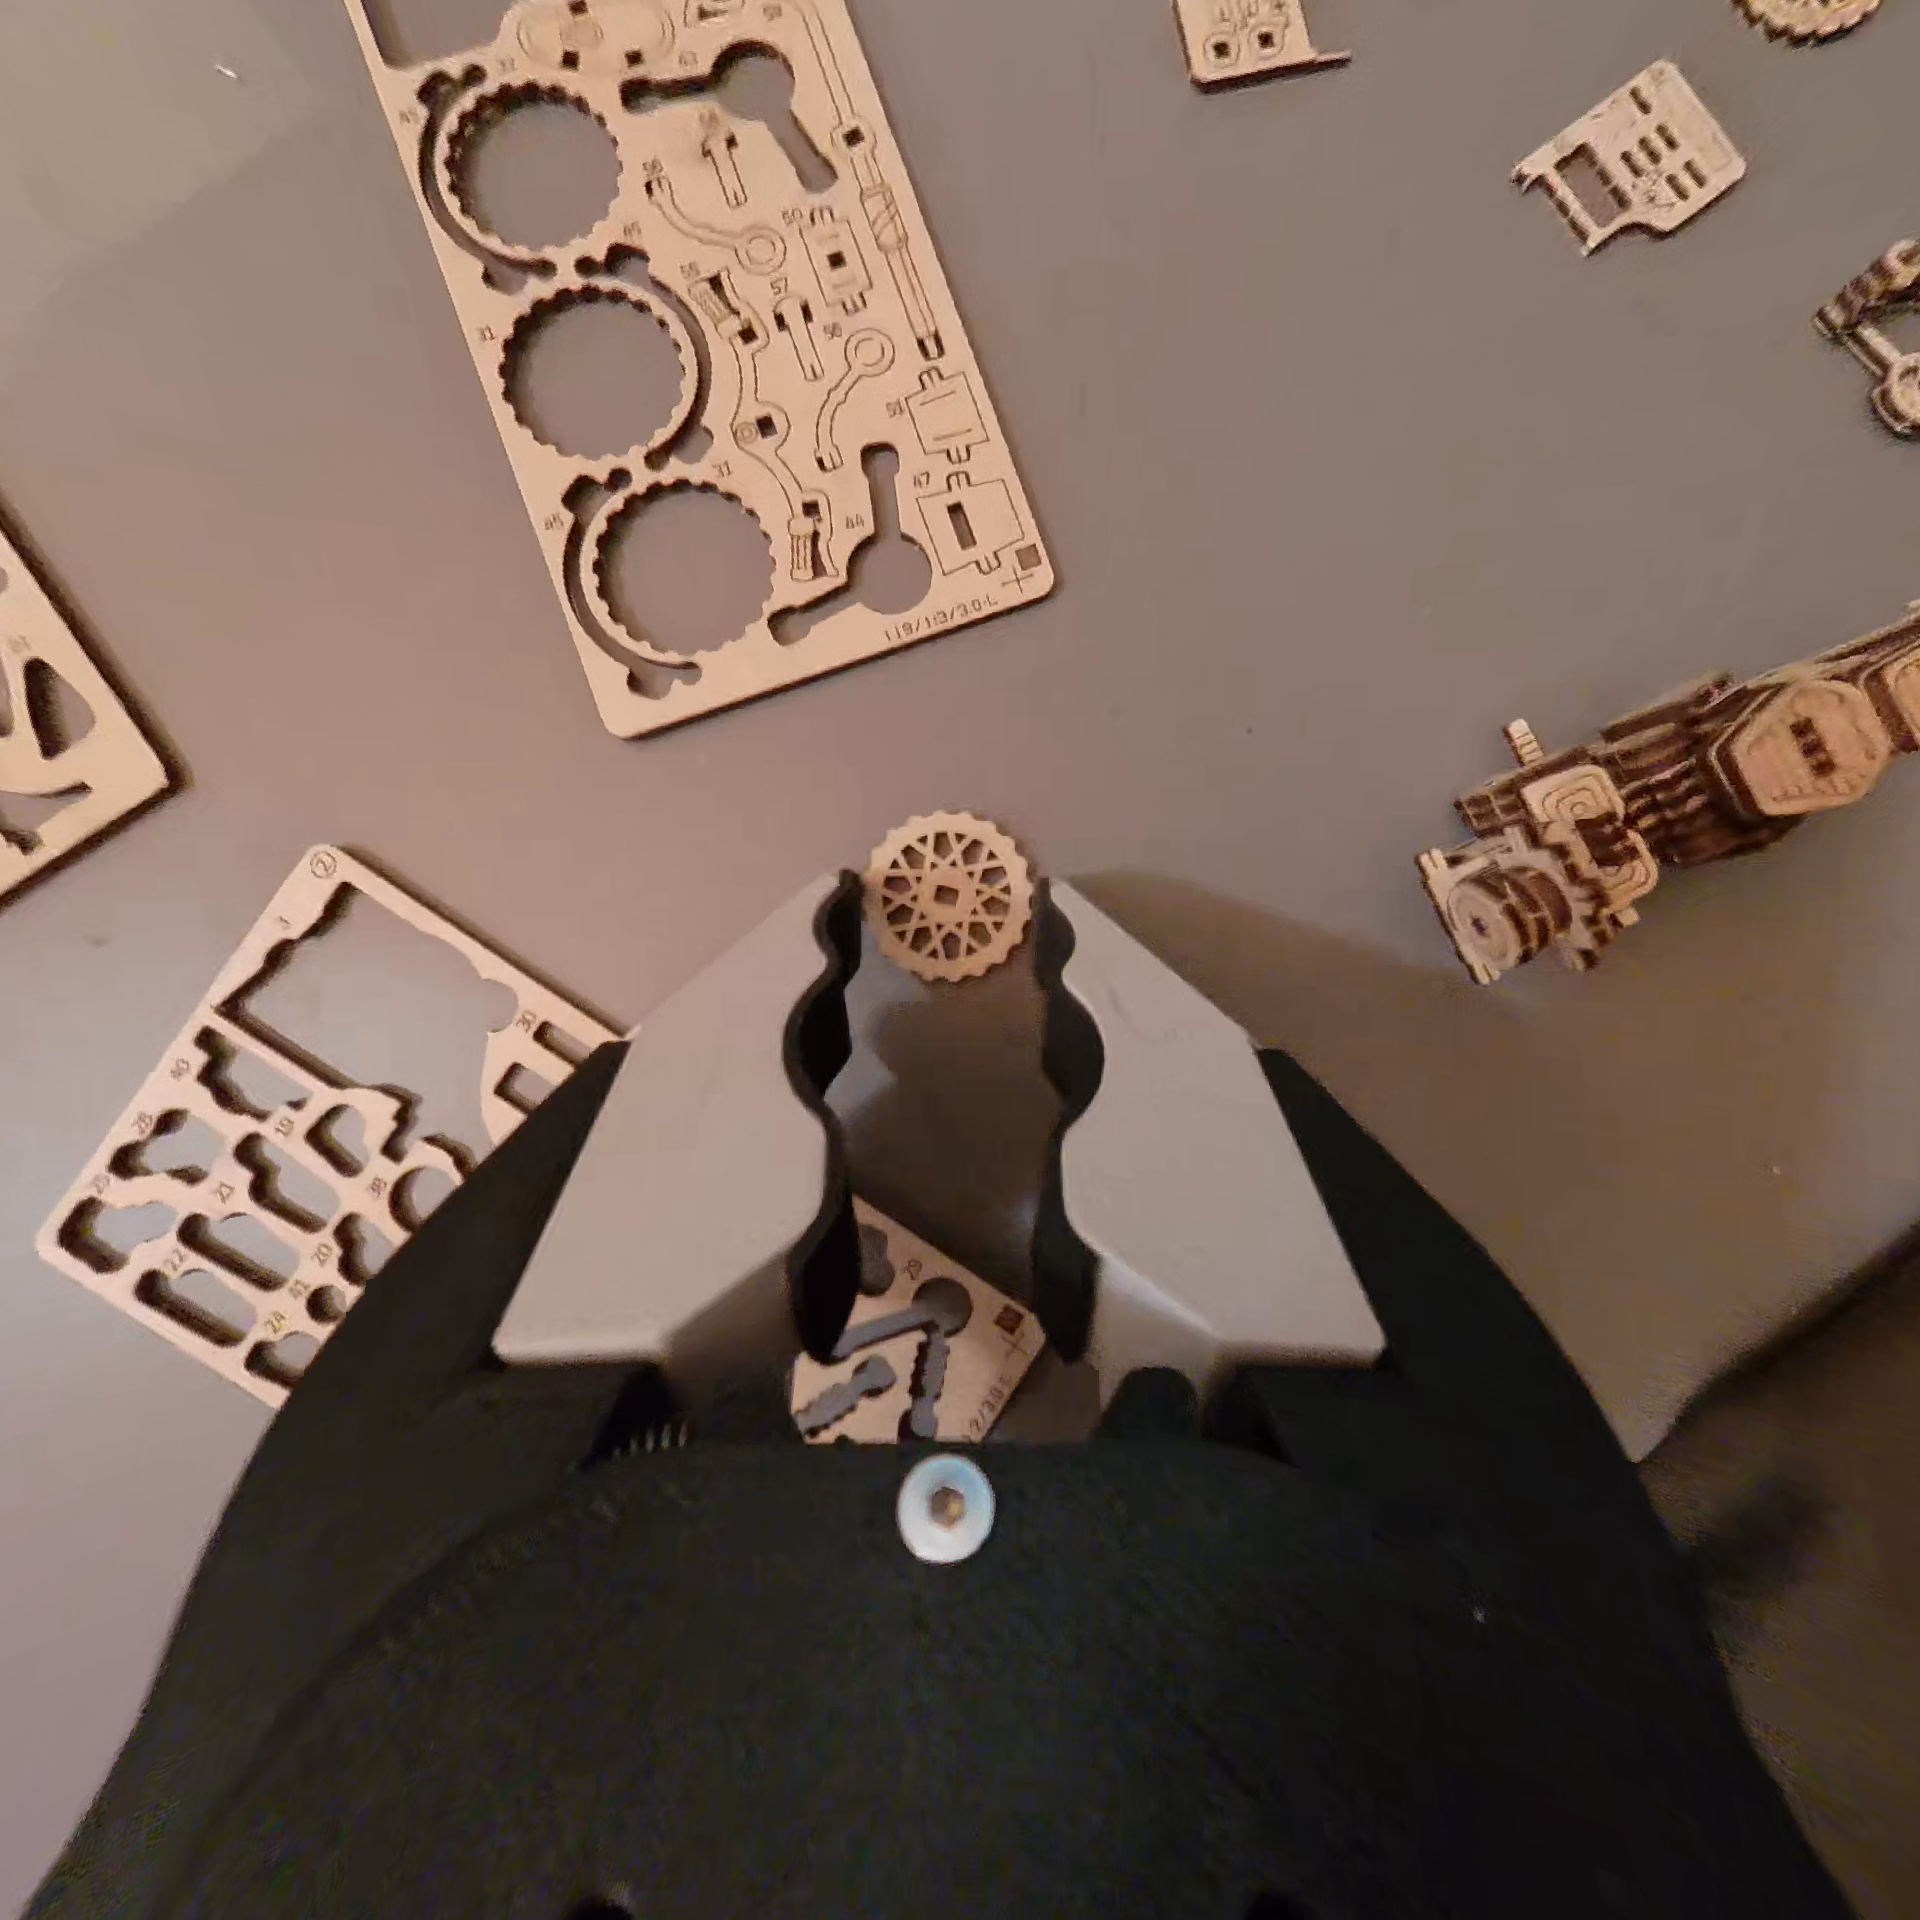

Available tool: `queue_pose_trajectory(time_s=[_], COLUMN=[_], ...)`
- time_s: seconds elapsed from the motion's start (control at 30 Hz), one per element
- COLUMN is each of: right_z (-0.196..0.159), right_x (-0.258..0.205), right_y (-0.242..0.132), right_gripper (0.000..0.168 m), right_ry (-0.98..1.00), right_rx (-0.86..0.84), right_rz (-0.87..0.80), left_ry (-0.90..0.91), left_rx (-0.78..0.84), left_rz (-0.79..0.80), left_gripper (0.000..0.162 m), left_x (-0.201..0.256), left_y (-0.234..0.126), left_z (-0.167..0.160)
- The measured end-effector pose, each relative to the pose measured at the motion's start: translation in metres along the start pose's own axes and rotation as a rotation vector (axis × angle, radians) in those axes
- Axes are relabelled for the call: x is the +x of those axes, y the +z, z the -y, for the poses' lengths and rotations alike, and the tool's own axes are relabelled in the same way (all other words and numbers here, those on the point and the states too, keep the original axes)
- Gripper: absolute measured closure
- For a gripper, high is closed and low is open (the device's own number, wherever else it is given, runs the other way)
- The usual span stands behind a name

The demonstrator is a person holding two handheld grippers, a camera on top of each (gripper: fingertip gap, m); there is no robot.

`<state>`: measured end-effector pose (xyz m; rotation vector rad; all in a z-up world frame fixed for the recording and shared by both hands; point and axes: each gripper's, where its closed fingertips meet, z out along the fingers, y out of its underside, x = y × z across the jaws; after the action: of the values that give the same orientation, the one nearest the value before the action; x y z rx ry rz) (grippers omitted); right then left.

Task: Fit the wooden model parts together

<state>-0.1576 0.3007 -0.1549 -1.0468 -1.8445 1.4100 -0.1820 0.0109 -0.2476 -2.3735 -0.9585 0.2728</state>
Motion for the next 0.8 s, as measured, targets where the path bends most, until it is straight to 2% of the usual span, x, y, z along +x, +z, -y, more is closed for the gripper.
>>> queue_pose_trajectory(time_s=[0.2,0.47,0.6,0.7,0.8], right_z=[0.003,0.030,0.042,0.035,0.029], right_x=[-0.011,-0.048,-0.059,-0.060,-0.056], right_y=[0.012,0.068,0.085,0.086,0.083], right_gripper=[0.129,0.128,0.128,0.129,0.130], right_ry=[-0.006,-0.002,0.003,0.017,0.055], right_rx=[-0.005,-0.028,-0.011,-0.011,-0.005], right_rz=[0.034,0.182,0.220,0.216,0.205], left_ry=[0.024,0.080,0.099,0.093,0.084], left_rx=[0.045,0.097,0.077,0.102,0.178], left_rz=[-0.032,-0.151,-0.209,-0.229,-0.180], left_gripper=[0.132,0.132,0.123,0.117,0.118], left_x=[0.007,0.034,0.040,0.031,0.003], left_y=[0.001,0.015,0.018,0.010,0.003], left_z=[0.013,0.038,0.042,0.050,0.078])
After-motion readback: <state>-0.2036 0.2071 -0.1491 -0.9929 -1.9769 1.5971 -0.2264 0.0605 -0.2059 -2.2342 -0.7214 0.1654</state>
